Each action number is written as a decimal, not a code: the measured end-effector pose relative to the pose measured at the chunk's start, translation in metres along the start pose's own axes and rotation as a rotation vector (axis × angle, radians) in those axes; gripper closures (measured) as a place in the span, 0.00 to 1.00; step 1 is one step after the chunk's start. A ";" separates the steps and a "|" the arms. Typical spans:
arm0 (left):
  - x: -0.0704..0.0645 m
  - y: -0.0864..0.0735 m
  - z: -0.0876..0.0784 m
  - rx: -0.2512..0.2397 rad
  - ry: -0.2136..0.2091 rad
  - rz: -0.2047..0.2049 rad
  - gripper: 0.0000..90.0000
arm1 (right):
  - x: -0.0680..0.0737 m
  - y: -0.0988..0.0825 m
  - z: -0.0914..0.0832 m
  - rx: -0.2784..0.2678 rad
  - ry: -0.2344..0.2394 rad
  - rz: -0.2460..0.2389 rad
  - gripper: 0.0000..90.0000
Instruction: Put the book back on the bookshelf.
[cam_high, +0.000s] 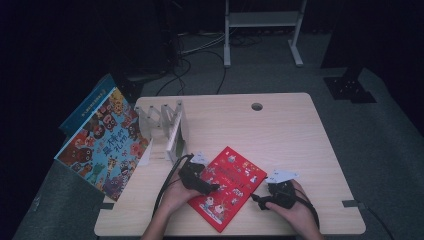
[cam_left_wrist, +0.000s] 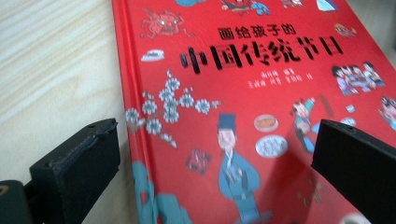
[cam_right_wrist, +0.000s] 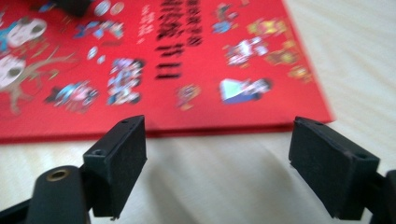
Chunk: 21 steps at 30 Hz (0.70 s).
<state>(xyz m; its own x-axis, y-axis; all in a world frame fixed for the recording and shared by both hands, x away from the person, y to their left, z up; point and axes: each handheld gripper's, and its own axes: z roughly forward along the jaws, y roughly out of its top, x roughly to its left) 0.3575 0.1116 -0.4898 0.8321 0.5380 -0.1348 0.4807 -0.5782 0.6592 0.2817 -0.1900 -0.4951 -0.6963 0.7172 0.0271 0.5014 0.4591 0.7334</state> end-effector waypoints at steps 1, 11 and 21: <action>0.000 0.002 0.001 0.009 0.009 0.012 0.00 | 0.000 0.000 0.000 0.000 0.000 0.000 0.20; -0.003 0.008 0.010 -0.019 0.048 -0.028 0.00 | 0.025 -0.001 0.011 0.012 0.019 -0.055 0.13; -0.014 0.008 0.014 -0.035 0.089 -0.066 0.00 | 0.032 0.001 0.016 0.032 0.026 -0.052 0.00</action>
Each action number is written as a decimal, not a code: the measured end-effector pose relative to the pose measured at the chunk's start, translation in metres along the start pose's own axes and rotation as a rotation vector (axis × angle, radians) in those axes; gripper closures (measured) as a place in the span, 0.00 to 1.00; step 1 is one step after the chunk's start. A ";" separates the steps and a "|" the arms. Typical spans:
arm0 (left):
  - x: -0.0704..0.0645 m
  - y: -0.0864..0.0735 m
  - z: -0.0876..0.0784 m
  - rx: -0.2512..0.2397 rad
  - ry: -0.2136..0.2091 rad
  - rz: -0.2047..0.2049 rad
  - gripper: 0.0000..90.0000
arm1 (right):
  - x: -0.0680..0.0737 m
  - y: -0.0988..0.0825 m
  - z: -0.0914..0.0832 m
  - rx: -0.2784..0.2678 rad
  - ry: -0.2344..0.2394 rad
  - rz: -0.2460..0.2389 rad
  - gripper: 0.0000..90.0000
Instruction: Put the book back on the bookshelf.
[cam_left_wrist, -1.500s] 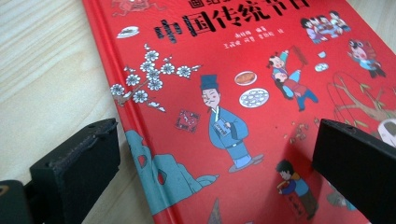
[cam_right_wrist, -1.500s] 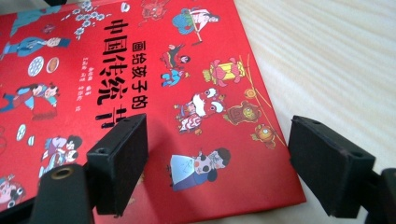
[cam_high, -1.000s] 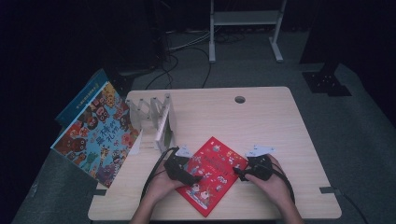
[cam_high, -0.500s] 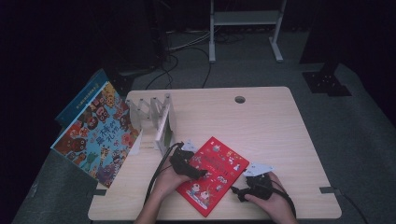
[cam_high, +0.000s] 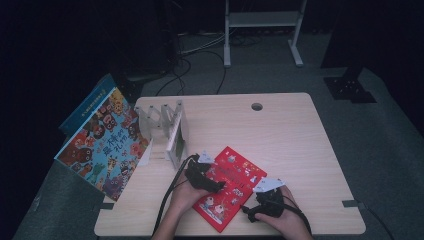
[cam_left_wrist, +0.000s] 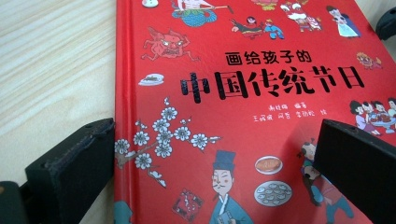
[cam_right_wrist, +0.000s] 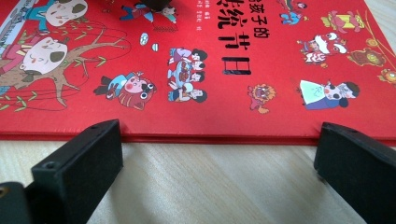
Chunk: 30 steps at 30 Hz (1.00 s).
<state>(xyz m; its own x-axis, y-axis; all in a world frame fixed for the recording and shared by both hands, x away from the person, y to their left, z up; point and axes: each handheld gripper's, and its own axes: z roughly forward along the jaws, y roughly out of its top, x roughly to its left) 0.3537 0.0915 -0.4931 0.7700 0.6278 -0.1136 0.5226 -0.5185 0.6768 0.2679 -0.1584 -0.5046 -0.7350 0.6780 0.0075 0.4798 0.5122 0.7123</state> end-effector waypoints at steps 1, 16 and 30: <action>0.000 0.000 0.000 0.000 0.000 0.000 0.00 | 0.000 0.000 0.000 0.000 0.000 0.000 0.00; -0.007 0.005 0.003 0.019 0.058 -0.060 0.00 | 0.001 0.001 0.001 0.007 -0.005 -0.002 0.00; 0.004 0.002 -0.002 -0.022 -0.037 -0.127 0.00 | 0.000 0.001 0.001 0.007 -0.003 -0.002 0.00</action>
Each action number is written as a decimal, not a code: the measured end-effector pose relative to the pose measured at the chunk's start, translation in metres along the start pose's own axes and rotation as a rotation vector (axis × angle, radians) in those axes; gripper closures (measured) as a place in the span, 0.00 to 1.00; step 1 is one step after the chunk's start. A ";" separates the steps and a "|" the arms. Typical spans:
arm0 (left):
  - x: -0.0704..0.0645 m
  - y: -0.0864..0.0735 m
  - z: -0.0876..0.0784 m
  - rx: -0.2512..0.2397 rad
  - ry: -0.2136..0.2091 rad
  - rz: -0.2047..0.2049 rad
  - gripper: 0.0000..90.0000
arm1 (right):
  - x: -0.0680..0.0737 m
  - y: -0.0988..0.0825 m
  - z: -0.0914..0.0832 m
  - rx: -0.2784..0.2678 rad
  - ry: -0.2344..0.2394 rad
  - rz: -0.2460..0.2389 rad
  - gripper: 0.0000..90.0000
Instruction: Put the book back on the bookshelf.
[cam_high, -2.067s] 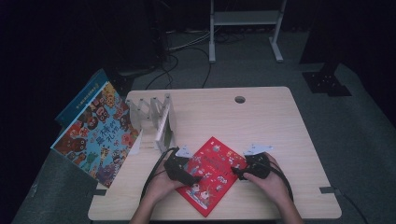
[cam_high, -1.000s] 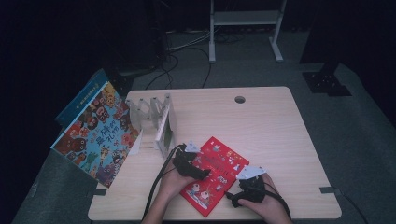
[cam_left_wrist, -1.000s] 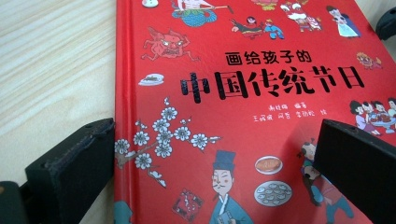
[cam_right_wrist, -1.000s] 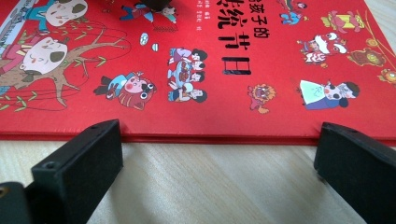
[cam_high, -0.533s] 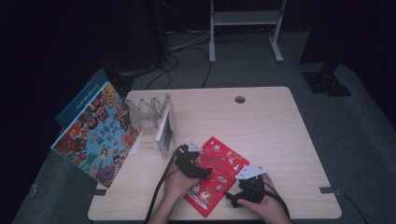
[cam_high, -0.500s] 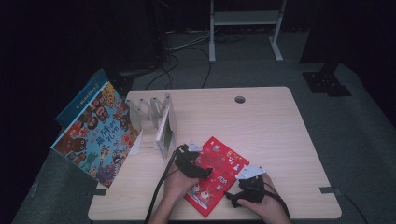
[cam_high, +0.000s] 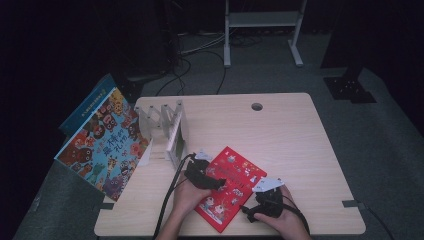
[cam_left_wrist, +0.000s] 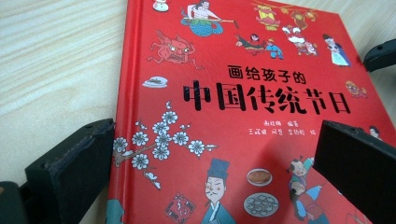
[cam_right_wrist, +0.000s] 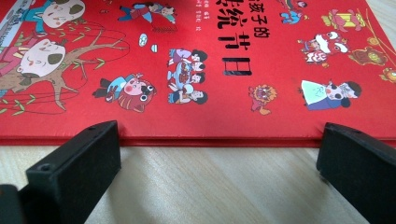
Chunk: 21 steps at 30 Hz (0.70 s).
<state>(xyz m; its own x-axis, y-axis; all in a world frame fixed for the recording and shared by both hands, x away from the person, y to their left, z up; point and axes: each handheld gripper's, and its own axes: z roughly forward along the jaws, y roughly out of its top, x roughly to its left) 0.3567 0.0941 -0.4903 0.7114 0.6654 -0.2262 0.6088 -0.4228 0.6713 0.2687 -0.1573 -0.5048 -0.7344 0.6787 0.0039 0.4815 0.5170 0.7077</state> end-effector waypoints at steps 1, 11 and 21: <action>0.000 0.000 -0.001 0.002 -0.005 -0.001 0.00 | 0.000 0.000 0.000 0.000 0.001 -0.001 0.00; 0.000 0.010 -0.015 -0.015 -0.046 0.012 0.00 | -0.001 0.000 0.000 0.001 0.003 -0.004 0.00; -0.003 0.027 -0.038 -0.010 -0.115 0.043 0.00 | -0.001 -0.001 -0.001 0.000 0.007 -0.006 0.00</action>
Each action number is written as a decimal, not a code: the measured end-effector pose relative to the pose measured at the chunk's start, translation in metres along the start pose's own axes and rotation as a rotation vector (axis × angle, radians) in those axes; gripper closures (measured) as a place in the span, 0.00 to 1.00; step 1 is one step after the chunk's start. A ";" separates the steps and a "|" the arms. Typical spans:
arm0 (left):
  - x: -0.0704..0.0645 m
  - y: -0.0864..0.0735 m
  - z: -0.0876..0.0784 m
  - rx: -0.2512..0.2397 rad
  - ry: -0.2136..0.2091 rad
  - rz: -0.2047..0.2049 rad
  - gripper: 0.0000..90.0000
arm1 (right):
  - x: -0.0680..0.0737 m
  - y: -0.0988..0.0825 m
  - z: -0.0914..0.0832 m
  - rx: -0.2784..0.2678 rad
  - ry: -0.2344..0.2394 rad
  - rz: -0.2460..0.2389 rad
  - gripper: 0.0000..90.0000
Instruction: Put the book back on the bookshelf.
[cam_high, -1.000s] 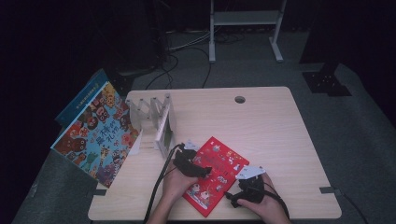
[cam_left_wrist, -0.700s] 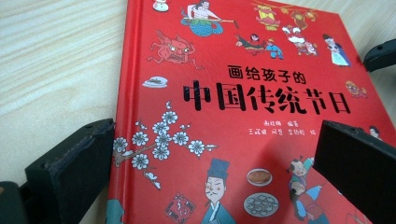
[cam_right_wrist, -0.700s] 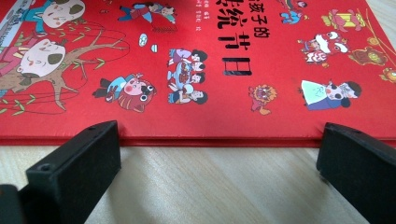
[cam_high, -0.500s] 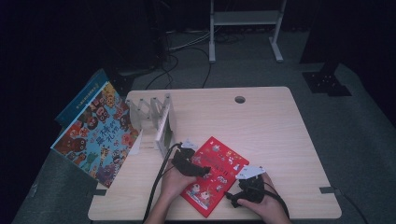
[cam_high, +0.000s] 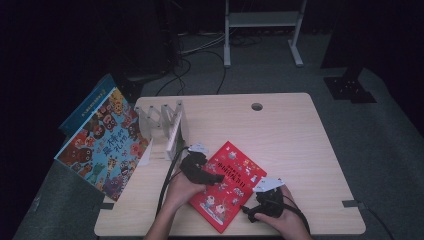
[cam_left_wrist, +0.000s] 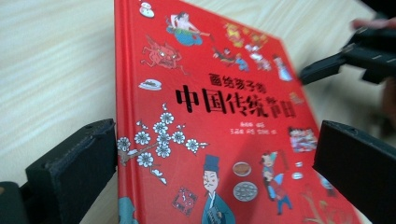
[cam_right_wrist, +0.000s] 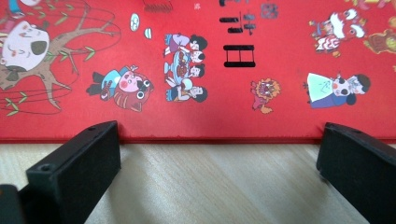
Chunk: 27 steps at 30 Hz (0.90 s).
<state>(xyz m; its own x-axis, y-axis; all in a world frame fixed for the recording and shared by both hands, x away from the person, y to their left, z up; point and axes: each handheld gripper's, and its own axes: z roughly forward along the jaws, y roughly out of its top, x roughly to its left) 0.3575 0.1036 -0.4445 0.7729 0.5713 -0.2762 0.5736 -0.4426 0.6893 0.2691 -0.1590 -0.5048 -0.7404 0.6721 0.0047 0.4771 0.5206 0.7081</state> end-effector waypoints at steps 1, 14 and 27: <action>-0.003 0.004 -0.004 0.009 -0.007 0.017 0.00 | 0.000 0.000 0.000 -0.001 0.001 0.000 0.00; -0.018 0.024 -0.036 -0.034 -0.116 0.105 0.08 | -0.002 -0.001 -0.001 -0.002 0.012 0.002 0.00; -0.025 0.034 -0.055 -0.095 -0.149 0.147 0.44 | -0.003 -0.001 -0.001 -0.005 0.017 -0.004 0.00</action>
<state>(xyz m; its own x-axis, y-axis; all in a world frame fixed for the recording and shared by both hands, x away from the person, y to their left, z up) 0.3424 0.1126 -0.3775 0.8817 0.3940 -0.2596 0.4295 -0.4421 0.7875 0.2702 -0.1626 -0.5049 -0.7502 0.6611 0.0133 0.4716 0.5209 0.7115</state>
